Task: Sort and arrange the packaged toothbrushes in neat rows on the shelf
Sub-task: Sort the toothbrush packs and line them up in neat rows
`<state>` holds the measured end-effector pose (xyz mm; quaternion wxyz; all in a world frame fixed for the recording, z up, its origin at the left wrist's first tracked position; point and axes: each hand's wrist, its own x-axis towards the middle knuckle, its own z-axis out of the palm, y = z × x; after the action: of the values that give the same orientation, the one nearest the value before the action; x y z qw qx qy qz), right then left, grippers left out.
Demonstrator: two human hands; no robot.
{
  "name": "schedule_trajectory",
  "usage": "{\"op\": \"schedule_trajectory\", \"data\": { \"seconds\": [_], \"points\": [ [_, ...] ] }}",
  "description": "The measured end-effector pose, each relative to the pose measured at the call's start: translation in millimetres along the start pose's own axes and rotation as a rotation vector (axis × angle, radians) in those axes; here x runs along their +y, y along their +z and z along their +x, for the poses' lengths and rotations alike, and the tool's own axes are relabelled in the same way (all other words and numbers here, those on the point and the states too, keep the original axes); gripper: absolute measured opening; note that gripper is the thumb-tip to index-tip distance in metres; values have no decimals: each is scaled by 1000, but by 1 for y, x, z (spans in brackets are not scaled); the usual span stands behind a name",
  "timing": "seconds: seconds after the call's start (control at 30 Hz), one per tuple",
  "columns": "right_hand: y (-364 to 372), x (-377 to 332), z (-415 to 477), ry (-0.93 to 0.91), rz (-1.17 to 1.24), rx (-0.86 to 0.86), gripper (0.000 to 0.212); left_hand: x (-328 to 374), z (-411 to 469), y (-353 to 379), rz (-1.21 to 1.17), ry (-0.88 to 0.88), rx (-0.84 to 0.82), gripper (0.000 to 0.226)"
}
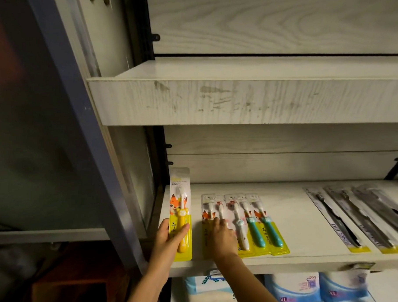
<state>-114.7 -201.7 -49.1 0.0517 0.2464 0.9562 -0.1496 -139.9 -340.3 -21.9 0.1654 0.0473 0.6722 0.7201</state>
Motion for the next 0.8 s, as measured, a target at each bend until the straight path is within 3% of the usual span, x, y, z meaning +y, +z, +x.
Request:
{"op": "schedule_trajectory", "data": {
  "seconds": [0.13, 0.23, 0.33, 0.4, 0.53, 0.6, 0.67, 0.8],
  "points": [
    [-9, -2, -2, 7, 81, 7, 42, -6, 0, 0, 44, -16, -10, 16],
    [-20, -4, -18, -67, 358, 123, 42, -13, 2, 0, 107, -41, -33, 35],
    [-24, -10, -36, -183, 831, -3, 41, -14, 2, 3, 125, -75, -49, 37],
    [-20, -12, -44, -235, 934, -99, 36, -11, 2, 6, 64, -132, -47, 35],
    [-19, -12, -48, -258, 947, -91, 38, -9, 8, 7, -30, -223, -22, 42],
    [-23, -12, -46, -238, 917, -101, 40, -7, 10, 8, -2, -194, 1, 30],
    [-23, -10, -35, -194, 757, -68, 47, -5, 11, 8, 56, -129, 82, 19],
    [-14, -18, -12, -83, 484, -54, 58, -8, 11, 3, 101, -80, 139, 19]
  ]
}}
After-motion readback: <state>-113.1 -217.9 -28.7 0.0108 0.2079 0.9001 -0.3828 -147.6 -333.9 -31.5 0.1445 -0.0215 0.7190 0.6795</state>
